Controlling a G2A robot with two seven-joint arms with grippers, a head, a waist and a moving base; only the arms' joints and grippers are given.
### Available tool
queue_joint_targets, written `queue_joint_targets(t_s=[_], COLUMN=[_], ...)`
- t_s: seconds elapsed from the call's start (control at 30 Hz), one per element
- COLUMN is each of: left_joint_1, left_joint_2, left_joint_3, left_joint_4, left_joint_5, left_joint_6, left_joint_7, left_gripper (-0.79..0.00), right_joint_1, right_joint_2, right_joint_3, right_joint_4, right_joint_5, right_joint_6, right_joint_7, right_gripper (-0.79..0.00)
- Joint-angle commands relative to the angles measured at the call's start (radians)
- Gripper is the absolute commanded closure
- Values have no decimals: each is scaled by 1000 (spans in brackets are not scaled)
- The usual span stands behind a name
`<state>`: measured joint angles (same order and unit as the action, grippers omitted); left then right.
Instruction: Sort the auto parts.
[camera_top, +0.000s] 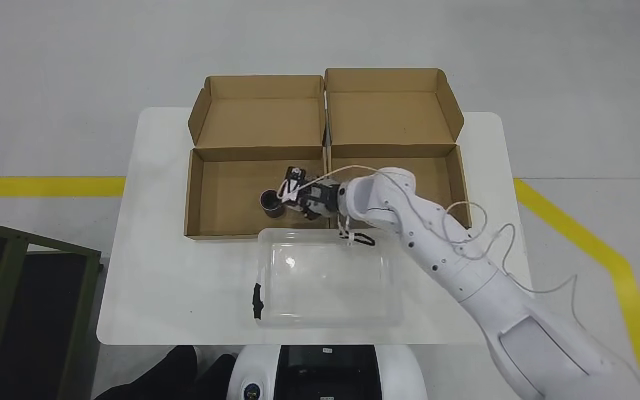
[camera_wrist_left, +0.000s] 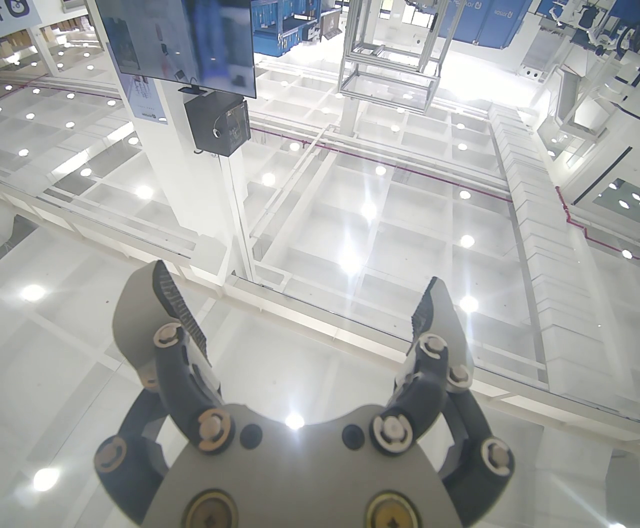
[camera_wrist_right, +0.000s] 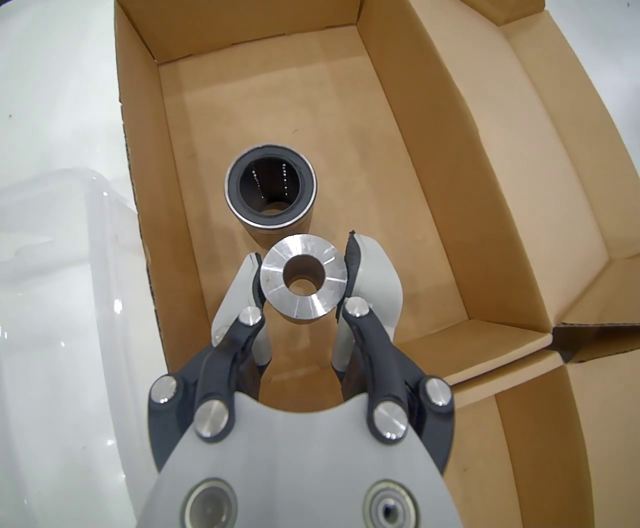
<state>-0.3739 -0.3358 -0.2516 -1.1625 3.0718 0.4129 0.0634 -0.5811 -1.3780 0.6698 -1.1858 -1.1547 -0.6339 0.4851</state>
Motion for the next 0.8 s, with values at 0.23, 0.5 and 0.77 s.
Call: queue_joint_targets(t_s=[0.23, 0.5, 0.77], left_joint_1=[0, 0, 0], left_joint_2=[0, 0, 0], left_joint_3=[0, 0, 0], left_joint_4=[0, 0, 0], left_joint_5=[0, 0, 0], left_joint_6=[0, 0, 0], left_joint_7=[0, 0, 0], left_gripper=[-785, -785, -785], right_joint_1=[33, 48, 57], right_joint_2=[-25, -43, -54], right_joint_3=[-27, -40, -43], right_joint_4=[61, 98, 118], right_joint_5=[0, -5, -16], right_joint_6=[-4, -8, -14], right_joint_7=[24, 27, 33], right_gripper=[0, -225, -329])
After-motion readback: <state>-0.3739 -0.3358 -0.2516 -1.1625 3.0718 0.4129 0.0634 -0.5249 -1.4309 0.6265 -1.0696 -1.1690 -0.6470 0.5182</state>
